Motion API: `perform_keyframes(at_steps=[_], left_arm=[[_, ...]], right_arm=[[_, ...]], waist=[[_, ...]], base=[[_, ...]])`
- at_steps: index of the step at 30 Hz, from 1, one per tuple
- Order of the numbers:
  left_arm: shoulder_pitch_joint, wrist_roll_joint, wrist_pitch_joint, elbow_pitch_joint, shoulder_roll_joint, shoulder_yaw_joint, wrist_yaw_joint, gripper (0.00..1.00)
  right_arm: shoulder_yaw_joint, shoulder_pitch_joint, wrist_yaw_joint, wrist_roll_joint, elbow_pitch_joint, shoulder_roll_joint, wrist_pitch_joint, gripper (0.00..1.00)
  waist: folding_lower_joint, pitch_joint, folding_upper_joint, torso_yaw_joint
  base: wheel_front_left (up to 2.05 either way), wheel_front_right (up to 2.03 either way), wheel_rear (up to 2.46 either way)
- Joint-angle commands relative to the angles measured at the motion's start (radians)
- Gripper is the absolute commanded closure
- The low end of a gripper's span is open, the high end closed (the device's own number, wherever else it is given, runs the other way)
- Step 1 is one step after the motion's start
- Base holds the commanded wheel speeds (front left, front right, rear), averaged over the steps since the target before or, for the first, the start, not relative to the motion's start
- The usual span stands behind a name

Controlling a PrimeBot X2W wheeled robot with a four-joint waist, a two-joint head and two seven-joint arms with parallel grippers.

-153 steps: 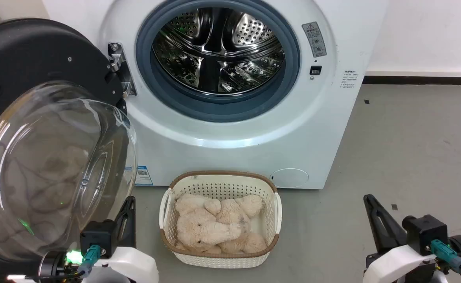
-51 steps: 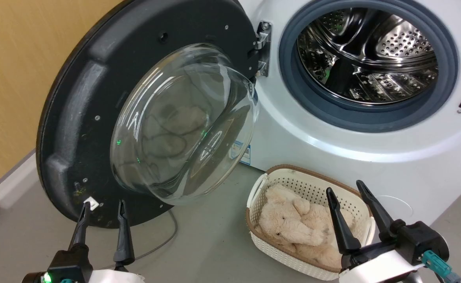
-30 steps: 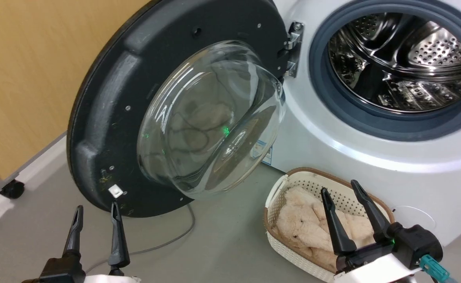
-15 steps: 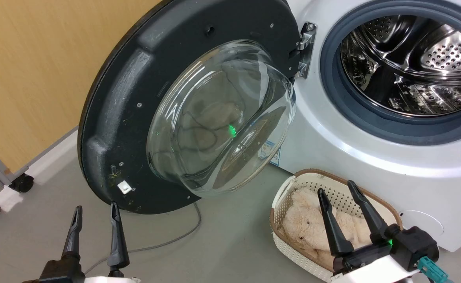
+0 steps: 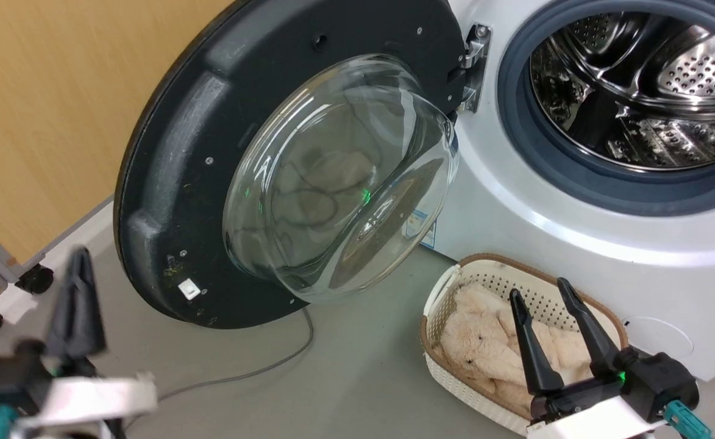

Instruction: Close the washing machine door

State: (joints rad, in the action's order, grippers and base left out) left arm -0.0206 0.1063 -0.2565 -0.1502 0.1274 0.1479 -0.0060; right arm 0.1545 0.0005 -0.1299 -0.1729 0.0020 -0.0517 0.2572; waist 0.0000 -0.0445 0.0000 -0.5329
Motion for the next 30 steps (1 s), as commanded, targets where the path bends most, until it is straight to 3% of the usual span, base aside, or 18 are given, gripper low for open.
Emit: perform_keyframes(at_steps=[1,8,14,22,30], left_arm=[[0.043,0.009,-0.005,0.015,0.018,0.016,-0.017,1.0],[0.24,0.121,0.004,0.188,0.139,0.095,-0.088,1.0],[0.42,0.341,0.142,0.422,0.21,0.184,-0.112,1.0],[0.566,0.81,0.522,0.661,0.177,0.304,-0.122,1.0],[0.578,1.073,0.861,0.729,0.133,0.365,-0.087,1.0]], right_arm=[[-0.005,0.015,-0.001,0.009,-0.007,0.0,0.005,0.0],[-0.047,0.03,-0.001,0.023,-0.033,0.0,0.005,0.0],[-0.044,0.029,-0.001,0.024,-0.031,-0.005,0.005,0.0],[-0.046,0.017,-0.001,0.026,-0.025,-0.004,0.005,0.0],[-0.051,0.023,-0.001,0.021,-0.018,-0.002,0.005,0.0]], waist=[[0.0,-0.007,0.0,0.001],[0.0,-0.042,0.0,0.008],[0.0,-0.061,0.0,0.038],[0.0,-0.064,0.0,0.07],[0.0,-0.056,0.0,0.081]], base=[[0.0,0.0,0.0],[0.0,0.0,0.0],[0.0,0.0,0.0],[0.0,0.0,0.0],[0.0,0.0,0.0]])
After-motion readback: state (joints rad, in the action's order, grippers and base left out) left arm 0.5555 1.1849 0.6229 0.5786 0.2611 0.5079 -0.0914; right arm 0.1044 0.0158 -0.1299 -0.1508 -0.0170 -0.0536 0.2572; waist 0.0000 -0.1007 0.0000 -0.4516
